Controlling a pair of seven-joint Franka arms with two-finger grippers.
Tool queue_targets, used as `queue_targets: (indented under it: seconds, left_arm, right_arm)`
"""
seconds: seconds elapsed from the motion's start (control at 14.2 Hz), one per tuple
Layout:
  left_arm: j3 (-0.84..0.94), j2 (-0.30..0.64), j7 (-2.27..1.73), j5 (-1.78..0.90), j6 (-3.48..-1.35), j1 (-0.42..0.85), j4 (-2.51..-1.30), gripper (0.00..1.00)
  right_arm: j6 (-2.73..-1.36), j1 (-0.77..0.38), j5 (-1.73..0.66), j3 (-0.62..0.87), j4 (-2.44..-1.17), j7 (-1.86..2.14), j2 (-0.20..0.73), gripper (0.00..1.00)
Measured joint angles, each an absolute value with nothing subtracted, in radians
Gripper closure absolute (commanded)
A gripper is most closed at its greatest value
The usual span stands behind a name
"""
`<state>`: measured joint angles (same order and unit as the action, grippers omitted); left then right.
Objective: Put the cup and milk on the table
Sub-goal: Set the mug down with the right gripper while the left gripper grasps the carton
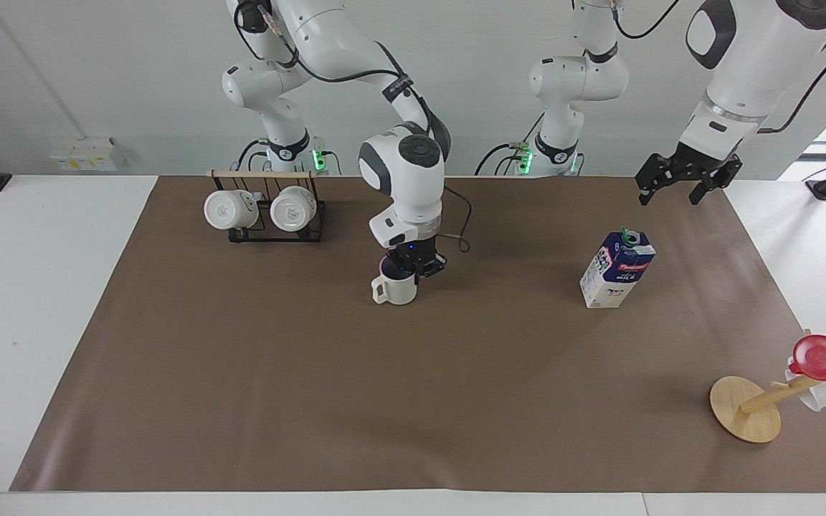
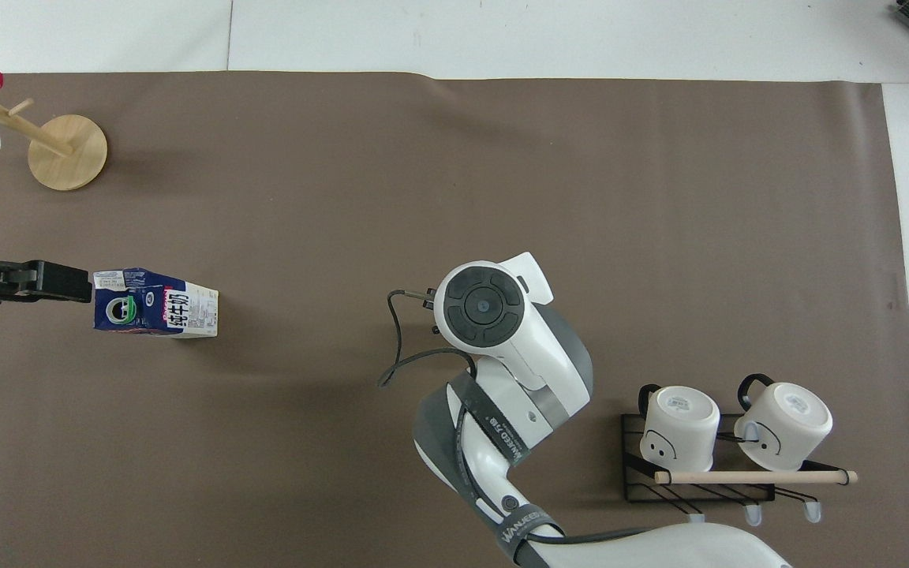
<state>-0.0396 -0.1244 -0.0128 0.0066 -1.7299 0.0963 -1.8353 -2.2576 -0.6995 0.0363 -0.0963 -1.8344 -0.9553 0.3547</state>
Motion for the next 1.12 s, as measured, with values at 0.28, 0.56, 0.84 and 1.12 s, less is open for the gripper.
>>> queue_targets:
  seconds: [0.28, 0.56, 0.84, 1.12]
  left_arm:
    - [-0.026, -0.126, -0.015, 0.007, -1.798, 0.102, -1.892, 0.00]
    - [-0.020, -0.143, -0.053, 0.007, -1.895, 0.140, -1.970, 0.00]
    - [-0.018, -0.156, -0.061, 0.007, -1.947, 0.154, -2.008, 0.00]
    - [-0.018, -0.157, -0.061, 0.015, -2.005, 0.154, -2.049, 0.00]
  right_arm:
    - [-2.257, -0.700, 0.039, -0.096, -1.836, -0.942, 0.355, 0.00]
    - [-2.257, -0.698, 0.040, -0.097, -1.838, -0.906, 0.349, 0.00]
    - [-2.213, -0.661, 0.040, -0.100, -1.831, -0.837, 0.255, 0.00]
    - [-2.088, -0.610, 0.040, -0.102, -1.830, -0.737, 0.121, 0.00]
